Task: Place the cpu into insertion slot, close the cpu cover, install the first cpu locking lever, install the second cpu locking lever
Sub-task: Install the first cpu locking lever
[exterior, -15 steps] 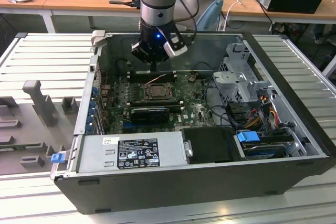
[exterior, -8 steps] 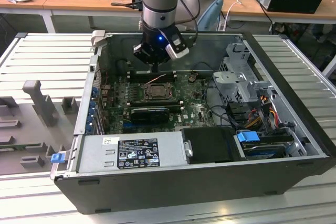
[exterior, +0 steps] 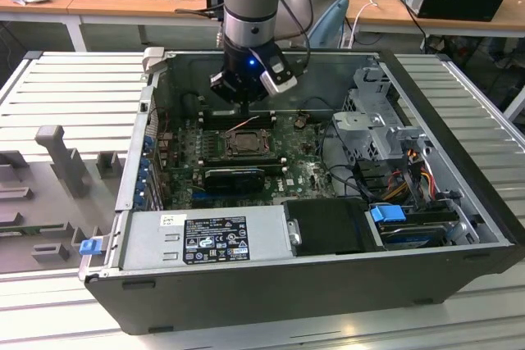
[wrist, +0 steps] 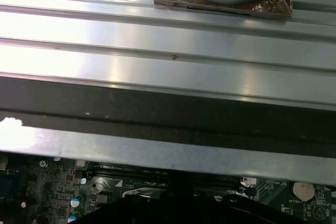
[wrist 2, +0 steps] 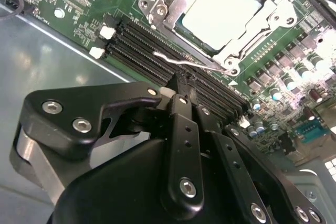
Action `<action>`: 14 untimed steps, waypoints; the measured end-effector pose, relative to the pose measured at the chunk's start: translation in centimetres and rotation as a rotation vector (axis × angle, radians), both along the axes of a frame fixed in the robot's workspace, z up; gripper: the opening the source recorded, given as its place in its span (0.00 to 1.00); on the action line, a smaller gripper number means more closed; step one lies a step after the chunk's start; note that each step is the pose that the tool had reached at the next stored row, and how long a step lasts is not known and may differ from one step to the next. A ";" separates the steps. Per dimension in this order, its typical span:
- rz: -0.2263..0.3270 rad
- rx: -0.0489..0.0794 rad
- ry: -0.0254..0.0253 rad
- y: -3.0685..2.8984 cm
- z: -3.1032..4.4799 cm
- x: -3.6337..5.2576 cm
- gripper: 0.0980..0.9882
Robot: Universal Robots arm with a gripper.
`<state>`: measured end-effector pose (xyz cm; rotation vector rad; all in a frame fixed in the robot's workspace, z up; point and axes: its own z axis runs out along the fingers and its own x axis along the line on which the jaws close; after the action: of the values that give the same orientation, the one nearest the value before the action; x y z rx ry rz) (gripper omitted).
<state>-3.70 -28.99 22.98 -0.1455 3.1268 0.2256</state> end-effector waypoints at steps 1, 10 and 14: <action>0.000 -0.004 -0.0001 0.00 -0.05 0.01 0.01; -0.001 -0.016 -0.0014 -0.03 -0.64 0.63 0.01; -0.002 -0.016 -0.0015 -0.33 -0.90 0.82 0.01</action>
<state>-2.89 -29.32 22.09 -0.1424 3.1276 0.2009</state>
